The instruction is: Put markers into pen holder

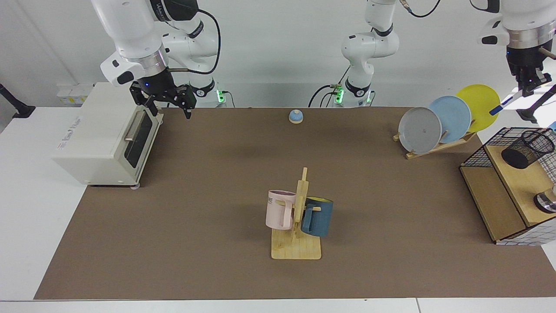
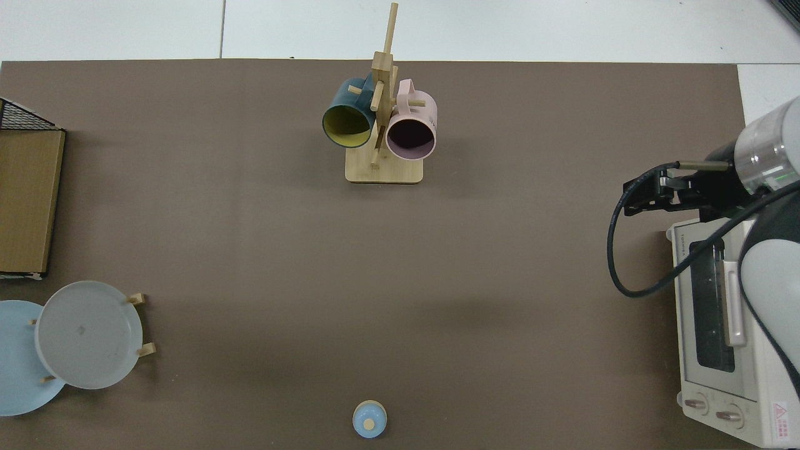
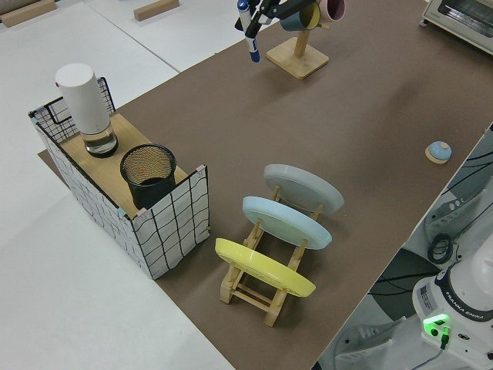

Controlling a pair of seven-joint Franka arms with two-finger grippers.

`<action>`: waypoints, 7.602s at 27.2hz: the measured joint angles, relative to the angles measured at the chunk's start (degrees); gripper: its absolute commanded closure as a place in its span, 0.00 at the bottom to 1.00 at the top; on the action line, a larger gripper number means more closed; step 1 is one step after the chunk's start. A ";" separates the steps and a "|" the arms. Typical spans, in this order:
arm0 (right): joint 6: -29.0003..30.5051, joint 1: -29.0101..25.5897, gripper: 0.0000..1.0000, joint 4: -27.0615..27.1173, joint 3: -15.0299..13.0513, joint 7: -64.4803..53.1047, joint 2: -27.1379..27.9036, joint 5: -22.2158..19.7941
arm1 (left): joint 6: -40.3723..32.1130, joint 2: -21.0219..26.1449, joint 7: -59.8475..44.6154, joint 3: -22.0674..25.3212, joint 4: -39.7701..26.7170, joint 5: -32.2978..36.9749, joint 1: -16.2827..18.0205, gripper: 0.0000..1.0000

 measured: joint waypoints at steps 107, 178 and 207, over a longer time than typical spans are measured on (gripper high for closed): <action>0.00 0.00 0.00 0.00 0.00 0.00 0.00 0.00 | 31.70 13.58 13.19 24.57 -12.21 0.86 -4.07 0.56; 0.00 0.00 0.00 0.00 0.00 0.00 0.00 0.00 | -11.26 1.69 -77.05 -3.15 2.43 -32.26 -7.95 0.00; 0.00 0.00 0.00 0.00 0.00 0.00 0.00 0.00 | -11.56 2.39 -86.50 0.33 4.09 -33.81 -7.66 0.00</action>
